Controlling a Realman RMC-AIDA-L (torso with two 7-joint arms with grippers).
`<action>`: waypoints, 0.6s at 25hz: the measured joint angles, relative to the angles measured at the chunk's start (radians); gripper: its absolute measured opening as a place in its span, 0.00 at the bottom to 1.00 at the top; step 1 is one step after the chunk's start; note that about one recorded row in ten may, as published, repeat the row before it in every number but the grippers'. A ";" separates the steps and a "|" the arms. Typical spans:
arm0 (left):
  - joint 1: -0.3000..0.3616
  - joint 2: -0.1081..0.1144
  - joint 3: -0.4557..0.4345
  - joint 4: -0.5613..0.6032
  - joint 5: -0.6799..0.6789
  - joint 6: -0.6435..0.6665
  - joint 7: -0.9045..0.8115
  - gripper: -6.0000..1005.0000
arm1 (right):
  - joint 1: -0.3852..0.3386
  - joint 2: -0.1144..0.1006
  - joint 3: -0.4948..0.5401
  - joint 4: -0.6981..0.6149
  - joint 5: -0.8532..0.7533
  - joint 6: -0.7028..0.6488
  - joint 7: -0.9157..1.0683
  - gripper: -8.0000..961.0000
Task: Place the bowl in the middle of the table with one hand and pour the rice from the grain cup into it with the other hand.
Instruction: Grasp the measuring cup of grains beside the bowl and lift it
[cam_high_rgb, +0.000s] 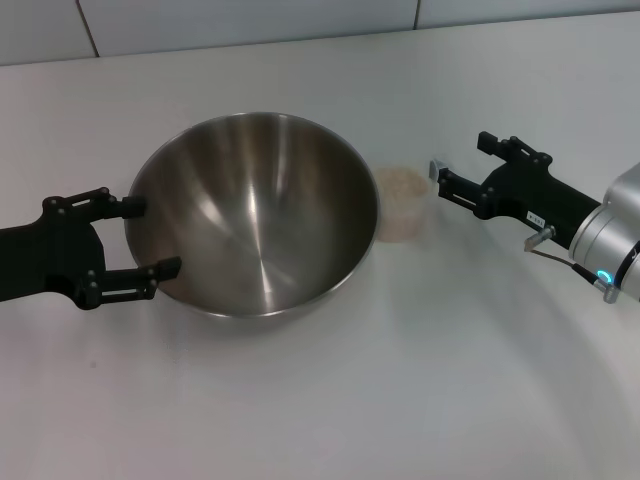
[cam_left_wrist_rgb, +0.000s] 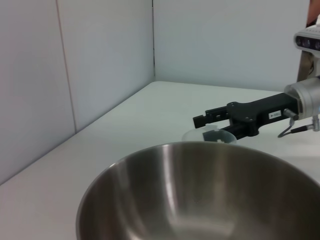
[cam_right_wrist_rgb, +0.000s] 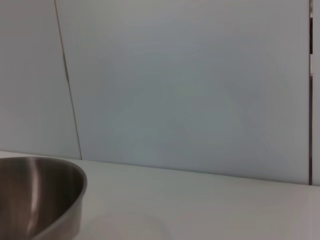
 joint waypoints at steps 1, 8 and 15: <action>0.000 0.000 0.000 0.001 0.000 0.003 0.000 0.83 | 0.003 0.000 0.001 0.000 0.000 0.000 0.000 0.79; 0.000 0.000 0.000 0.006 0.000 0.015 0.000 0.83 | 0.007 0.002 0.014 0.028 0.016 -0.002 -0.037 0.71; 0.000 0.000 0.000 0.007 -0.001 0.023 -0.001 0.83 | 0.007 0.002 0.020 0.055 0.040 -0.007 -0.101 0.56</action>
